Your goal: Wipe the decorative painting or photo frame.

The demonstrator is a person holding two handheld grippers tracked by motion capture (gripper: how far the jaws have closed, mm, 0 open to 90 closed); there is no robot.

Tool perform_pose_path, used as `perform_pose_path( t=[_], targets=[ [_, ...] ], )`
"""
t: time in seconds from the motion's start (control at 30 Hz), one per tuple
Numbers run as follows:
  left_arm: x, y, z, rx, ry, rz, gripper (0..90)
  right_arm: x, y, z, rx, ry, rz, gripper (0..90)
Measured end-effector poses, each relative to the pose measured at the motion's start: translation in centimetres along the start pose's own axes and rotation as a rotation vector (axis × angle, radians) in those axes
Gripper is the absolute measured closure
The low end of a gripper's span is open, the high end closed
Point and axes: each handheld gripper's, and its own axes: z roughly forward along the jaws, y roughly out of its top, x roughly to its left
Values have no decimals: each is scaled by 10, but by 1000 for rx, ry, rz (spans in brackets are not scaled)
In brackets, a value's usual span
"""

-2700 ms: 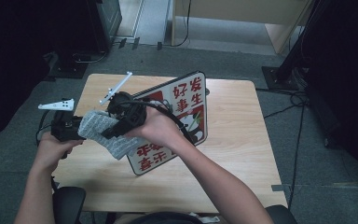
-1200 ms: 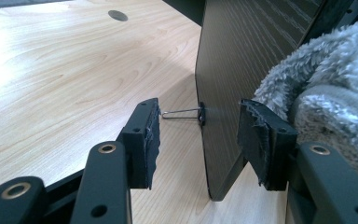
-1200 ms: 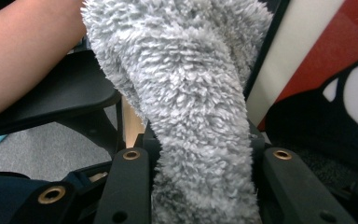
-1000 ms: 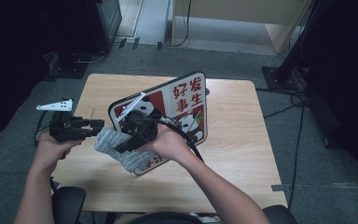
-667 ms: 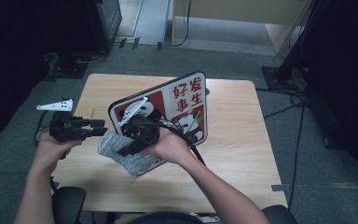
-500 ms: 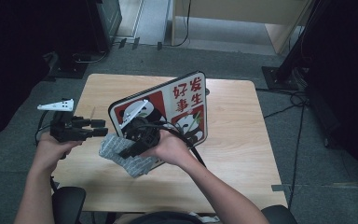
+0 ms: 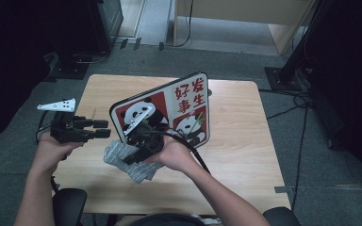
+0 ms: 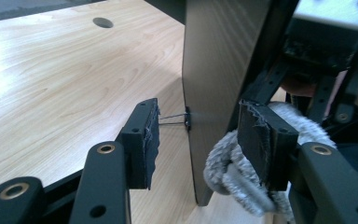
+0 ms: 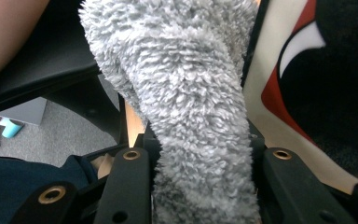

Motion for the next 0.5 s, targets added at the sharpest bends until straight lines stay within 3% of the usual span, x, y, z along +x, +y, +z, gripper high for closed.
perform_pose_path(
  t=[0.27,0.5],
  targets=[
    [-10,8,2,-12,-36,25,523,-3,-7,6,2,4,5,665],
    [-12,10,8,-1,-56,14,588,-4,-13,12,-1,6,-2,665]
  ],
)
